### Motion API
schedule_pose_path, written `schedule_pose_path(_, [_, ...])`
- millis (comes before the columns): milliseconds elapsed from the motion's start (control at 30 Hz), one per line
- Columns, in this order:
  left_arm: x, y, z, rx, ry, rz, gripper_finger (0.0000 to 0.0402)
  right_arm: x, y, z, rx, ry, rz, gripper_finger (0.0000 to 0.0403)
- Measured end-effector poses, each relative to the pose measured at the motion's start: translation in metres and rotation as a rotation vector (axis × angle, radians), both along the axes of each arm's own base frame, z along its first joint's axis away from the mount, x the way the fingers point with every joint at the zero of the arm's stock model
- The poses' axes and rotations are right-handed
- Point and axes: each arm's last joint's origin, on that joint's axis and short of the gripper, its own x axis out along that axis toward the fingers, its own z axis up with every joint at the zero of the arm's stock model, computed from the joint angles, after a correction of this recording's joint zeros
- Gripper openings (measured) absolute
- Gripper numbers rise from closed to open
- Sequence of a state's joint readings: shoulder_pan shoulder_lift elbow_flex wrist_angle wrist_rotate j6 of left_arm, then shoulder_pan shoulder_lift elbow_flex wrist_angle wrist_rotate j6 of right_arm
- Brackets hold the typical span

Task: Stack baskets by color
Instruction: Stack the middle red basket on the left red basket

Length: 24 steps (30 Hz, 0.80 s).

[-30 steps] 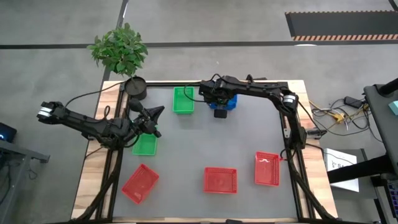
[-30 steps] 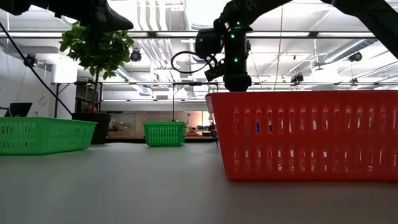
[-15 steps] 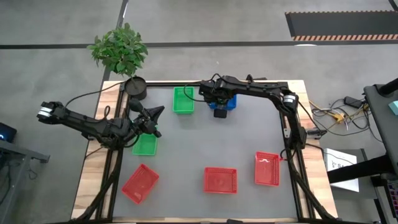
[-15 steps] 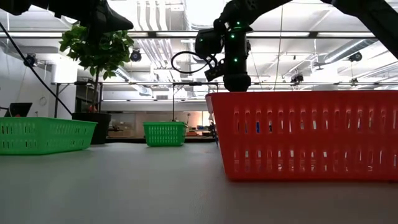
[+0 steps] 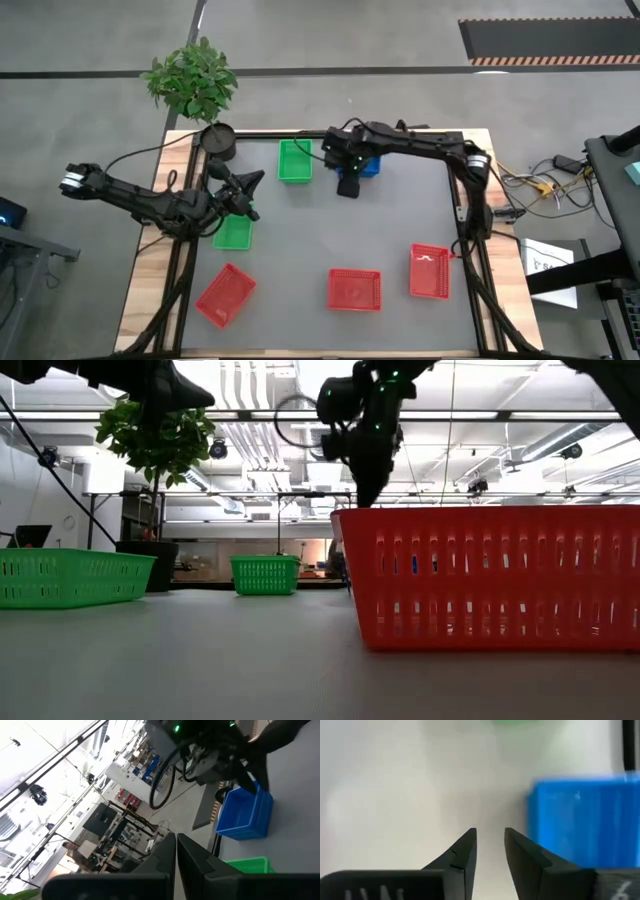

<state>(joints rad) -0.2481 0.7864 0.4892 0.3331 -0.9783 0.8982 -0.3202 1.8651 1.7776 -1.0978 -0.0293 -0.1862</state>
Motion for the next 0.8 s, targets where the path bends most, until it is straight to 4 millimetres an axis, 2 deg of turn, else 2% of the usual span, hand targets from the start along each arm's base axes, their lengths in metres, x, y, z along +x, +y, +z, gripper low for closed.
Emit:
schedule_pose_path(167, [0.000,0.000,0.001,-0.001,-0.006,-0.002,0.0000,0.001,0.028,-0.001,-0.030,-0.102,0.084,0.0063])
schedule_pose_path(367, [0.001,0.000,0.002,-0.008,-0.033,-0.007,0.0000,-0.008,0.063,-0.004,-0.055,-0.208,0.175,0.0039])
schedule_pose_path(633, [0.002,-0.001,0.004,-0.029,-0.066,-0.037,0.0000,-0.035,0.100,0.000,-0.079,-0.355,0.263,0.0027])
schedule_pose_path(800, [0.004,-0.003,0.009,-0.038,-0.122,-0.108,0.0000,-0.056,0.117,-0.004,-0.096,-0.492,0.309,0.0027])
